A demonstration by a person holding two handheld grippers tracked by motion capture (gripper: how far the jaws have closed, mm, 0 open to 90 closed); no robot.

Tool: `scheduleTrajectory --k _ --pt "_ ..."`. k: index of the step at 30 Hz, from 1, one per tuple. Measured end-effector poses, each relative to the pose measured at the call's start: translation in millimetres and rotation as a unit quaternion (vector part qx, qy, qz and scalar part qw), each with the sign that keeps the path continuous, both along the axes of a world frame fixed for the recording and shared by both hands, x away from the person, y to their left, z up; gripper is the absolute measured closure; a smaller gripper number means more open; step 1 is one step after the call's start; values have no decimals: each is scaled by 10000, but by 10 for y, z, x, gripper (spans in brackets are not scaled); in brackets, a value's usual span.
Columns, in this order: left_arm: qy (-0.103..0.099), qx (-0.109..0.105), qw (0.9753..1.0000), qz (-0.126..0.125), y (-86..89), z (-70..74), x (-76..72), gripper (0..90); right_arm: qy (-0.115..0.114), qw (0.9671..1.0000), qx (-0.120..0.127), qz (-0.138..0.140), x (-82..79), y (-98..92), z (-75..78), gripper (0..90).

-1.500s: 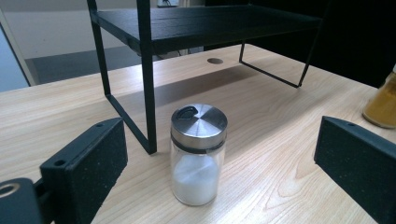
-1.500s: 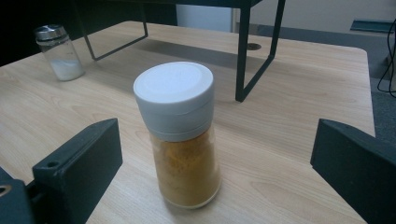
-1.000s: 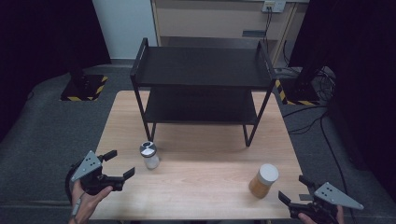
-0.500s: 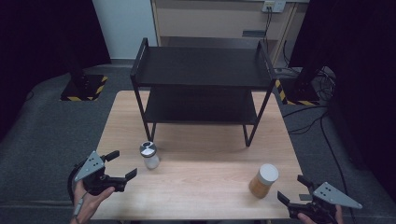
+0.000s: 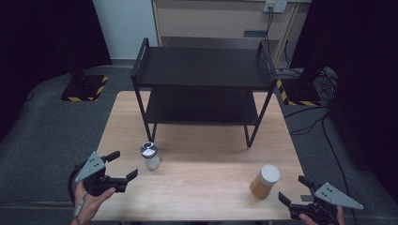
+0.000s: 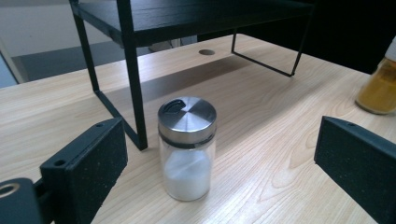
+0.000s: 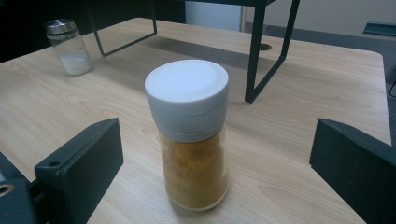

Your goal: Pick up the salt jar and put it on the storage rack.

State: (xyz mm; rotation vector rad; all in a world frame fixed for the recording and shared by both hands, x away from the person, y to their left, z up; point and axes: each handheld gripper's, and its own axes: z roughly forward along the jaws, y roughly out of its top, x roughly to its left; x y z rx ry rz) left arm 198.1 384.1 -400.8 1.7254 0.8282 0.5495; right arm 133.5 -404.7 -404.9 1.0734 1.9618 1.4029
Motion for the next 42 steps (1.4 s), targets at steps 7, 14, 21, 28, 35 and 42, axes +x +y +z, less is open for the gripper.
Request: scheduleTrajectory --k 7,14,21,28,35,42 --pt "-11 59 10000 -45 -32 58 11 14 -17 10000 -8 -19 -10 4 1 31" --pt "56 158 9995 -277 6 201 73 11 -18 10000 8 7 -5 -3 -5 31" --pt "217 414 9981 -412 64 375 162 11 -33 10000 -4 6 -10 1 -2 31" --pt "349 440 9972 -500 180 461 289 11 -22 10000 8 -13 -11 1 -4 31" --pt "393 563 9962 -545 206 508 368 15 -29 10000 14 -37 -17 -1 -5 33" --pt "476 659 9949 -604 205 536 478 15 -30 10000 -13 -31 -17 6 1 36"
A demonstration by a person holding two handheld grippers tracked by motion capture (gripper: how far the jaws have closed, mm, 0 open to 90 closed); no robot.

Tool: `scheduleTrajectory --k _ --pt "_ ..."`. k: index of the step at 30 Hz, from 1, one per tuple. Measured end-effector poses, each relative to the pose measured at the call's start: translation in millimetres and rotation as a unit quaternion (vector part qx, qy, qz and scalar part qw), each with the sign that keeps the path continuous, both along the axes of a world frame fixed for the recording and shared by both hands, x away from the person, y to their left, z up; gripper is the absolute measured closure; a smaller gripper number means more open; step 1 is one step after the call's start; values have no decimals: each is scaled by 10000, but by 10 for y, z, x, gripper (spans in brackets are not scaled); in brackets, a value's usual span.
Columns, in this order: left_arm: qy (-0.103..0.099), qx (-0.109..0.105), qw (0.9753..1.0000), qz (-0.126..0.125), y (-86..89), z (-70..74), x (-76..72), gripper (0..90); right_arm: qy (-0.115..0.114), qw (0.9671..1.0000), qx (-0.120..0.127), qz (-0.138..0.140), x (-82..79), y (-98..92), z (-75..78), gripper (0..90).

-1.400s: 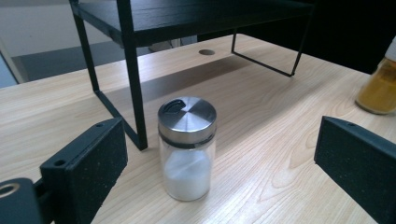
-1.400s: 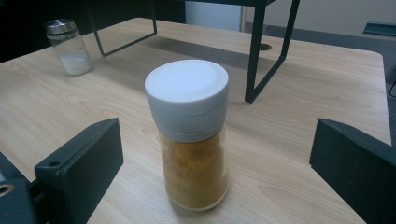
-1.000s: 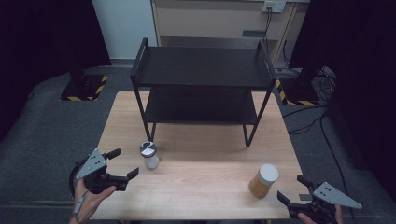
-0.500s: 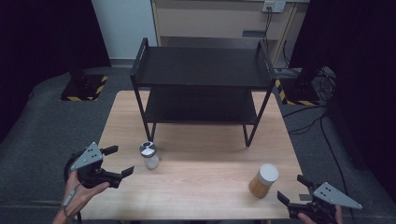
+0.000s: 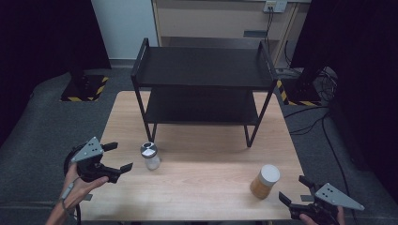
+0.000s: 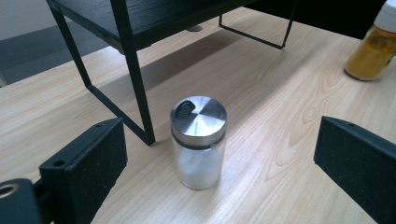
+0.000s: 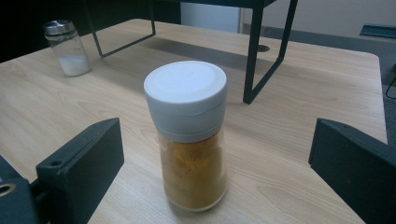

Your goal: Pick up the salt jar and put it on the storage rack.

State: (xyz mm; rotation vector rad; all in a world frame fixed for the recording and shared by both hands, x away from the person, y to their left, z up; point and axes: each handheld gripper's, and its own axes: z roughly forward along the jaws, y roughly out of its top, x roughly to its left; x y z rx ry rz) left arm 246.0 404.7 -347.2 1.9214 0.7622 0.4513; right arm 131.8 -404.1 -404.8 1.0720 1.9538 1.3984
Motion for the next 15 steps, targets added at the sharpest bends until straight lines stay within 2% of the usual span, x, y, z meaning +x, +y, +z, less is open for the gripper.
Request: scheduleTrajectory --k 10,13,15 --pt "218 154 9996 -36 -50 -88 250 22 -12 10000 -3 6 -3 0 -1 36" --pt "290 107 9995 -58 -65 -141 325 22 -13 10000 -6 7 -3 -1 -1 37" --pt "351 160 9992 -103 -92 -154 385 27 -10 10000 -10 2 -3 -1 -1 37"
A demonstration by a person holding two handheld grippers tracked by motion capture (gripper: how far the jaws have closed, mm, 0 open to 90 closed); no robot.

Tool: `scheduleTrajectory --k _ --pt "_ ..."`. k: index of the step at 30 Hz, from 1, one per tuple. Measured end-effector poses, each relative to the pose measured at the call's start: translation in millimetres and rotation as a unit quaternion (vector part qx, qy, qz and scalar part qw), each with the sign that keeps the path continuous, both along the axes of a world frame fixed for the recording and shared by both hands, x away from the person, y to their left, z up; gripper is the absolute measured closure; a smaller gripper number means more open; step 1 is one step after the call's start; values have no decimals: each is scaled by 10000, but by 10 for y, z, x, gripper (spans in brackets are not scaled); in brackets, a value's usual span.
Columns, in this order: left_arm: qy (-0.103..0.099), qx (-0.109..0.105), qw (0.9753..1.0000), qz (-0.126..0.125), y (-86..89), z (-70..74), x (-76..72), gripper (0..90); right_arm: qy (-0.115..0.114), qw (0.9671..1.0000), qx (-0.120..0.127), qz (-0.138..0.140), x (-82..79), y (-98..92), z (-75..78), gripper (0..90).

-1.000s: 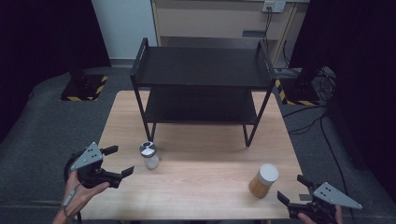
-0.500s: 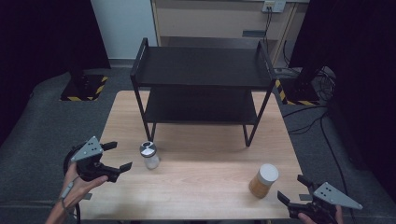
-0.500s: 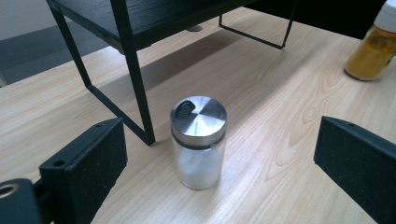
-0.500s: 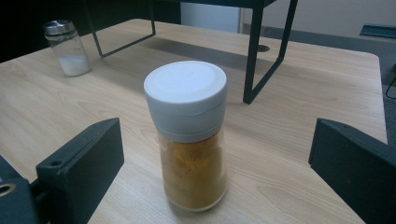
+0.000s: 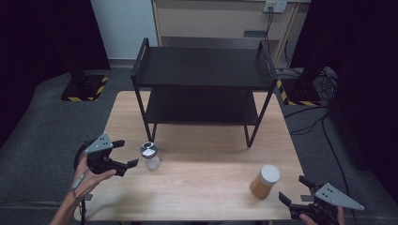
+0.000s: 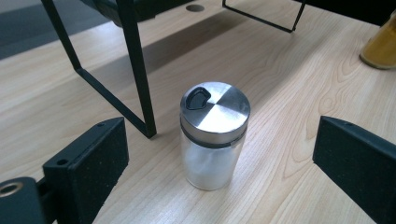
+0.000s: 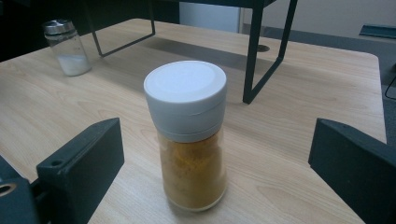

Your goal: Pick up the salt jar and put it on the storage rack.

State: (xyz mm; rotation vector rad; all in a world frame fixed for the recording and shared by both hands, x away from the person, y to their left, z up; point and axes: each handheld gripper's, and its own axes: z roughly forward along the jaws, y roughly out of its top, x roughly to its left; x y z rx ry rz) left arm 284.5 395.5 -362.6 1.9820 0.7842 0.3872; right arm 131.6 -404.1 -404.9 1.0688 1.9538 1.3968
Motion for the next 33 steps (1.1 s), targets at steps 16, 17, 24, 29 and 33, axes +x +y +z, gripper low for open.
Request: scheduleTrajectory --k 16,17,24,29,33 --pt "167 214 9995 -135 -236 -78 316 51 1 10000 2 -37 -7 6 0 38" --pt "177 247 9994 -155 -260 -81 336 56 1 10000 1 -38 -6 6 0 38" --pt "227 417 9984 -292 -409 -100 458 83 -2 10000 17 -45 -8 1 -5 38" --pt "306 524 9976 -343 -487 -140 543 122 -2 10000 15 -40 -7 1 -4 38" --pt "302 563 9974 -346 -522 -168 575 176 -6 10000 15 -45 -7 -3 -7 38"
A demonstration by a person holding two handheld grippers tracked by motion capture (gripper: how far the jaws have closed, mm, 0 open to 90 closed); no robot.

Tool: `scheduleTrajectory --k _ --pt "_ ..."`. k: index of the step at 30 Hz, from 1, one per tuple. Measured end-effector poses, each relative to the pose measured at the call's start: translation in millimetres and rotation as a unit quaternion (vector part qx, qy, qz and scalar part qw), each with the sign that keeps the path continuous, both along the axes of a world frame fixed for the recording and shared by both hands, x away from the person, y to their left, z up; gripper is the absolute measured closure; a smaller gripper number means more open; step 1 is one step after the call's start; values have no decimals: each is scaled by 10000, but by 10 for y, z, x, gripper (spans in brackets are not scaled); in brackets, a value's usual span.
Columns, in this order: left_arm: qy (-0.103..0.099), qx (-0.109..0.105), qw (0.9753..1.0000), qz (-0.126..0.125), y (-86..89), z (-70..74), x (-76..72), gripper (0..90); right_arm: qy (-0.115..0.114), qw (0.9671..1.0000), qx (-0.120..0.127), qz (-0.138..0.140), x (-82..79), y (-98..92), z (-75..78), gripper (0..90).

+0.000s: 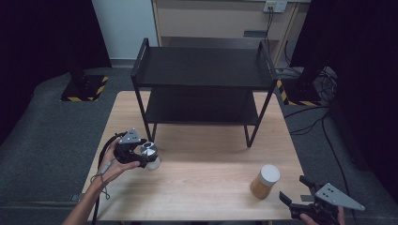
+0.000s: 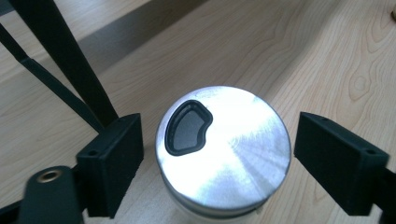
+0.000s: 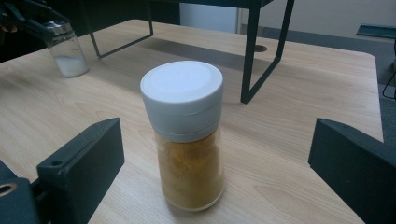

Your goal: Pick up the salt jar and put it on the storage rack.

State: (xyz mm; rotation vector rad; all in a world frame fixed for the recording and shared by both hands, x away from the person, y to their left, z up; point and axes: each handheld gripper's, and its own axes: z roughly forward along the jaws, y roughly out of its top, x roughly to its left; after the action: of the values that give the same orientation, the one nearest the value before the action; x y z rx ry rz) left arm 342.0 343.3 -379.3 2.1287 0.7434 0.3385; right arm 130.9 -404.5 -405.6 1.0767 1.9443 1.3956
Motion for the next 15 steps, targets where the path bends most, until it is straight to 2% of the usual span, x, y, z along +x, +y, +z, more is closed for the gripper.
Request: scheduleTrajectory --k 3,4,15 --pt "-19 30 10000 -2 -19 -15 11 314 -3 10000 1 -2 -2 0 0 38" --pt "31 16 10000 18 -28 -10 22 315 -1 10000 0 -1 -1 0 0 38" --pt "20 91 10000 7 -50 28 5 329 16 10000 -9 2 3 5 2 37"
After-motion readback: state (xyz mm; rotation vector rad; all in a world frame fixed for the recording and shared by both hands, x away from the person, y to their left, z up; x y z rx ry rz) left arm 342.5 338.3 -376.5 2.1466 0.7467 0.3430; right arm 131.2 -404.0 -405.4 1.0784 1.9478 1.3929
